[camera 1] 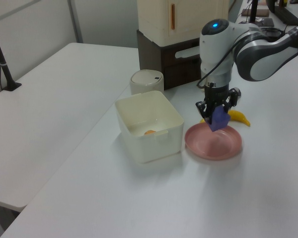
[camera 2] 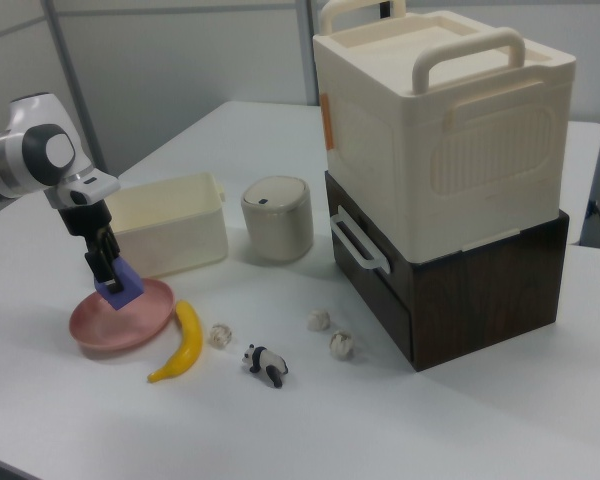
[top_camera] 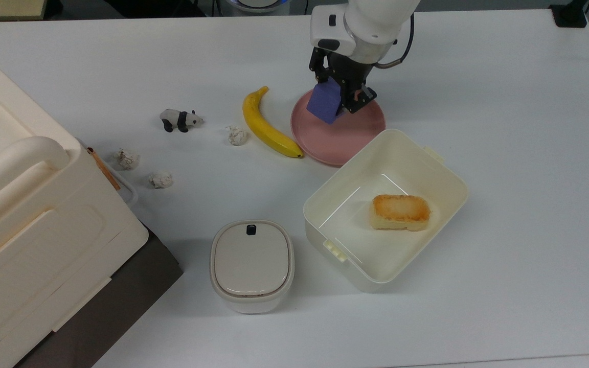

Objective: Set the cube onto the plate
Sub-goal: 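Carry the purple cube over the pink plate and lower it, then open the gripper to release the cube onto the plate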

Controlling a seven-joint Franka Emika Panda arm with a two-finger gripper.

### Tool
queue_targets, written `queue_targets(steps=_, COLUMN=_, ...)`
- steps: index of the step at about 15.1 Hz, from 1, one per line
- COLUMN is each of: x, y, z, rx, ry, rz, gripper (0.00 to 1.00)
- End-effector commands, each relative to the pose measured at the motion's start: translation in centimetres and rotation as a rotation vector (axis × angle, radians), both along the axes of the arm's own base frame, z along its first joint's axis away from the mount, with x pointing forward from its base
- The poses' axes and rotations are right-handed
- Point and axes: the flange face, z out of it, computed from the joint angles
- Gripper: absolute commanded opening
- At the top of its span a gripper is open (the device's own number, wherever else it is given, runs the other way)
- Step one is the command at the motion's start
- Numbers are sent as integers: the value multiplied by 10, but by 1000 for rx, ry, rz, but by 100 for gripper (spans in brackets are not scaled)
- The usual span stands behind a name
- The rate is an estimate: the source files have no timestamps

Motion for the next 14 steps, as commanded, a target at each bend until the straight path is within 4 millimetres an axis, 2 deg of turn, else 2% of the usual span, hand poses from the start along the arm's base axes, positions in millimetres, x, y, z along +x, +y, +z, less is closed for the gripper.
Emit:
queue_targets(steps=1, x=11, y=4, z=12, rx=16, ry=-30, rz=-36, gripper=100)
queue_targets(steps=5, x=14, y=-1, z=16, rx=12, ry=-37, rz=-43, gripper=100)
queue_targets(steps=7, x=17, y=-8, z=27, rx=14, ry=-46, rz=-45, gripper=100)
queue_targets(steps=8, x=19, y=-20, z=31, rx=14, ry=-38, rz=-25, gripper=100)
queue_targets(steps=10, x=21, y=-49, z=56, rx=6, ry=42, rz=38, gripper=100)
queue_targets(steps=12, x=14, y=-80, z=86, rx=6, ry=165, rz=151, gripper=100)
queue_targets(steps=14, x=3, y=-126, z=130, rx=29, ry=156, rz=244, gripper=100)
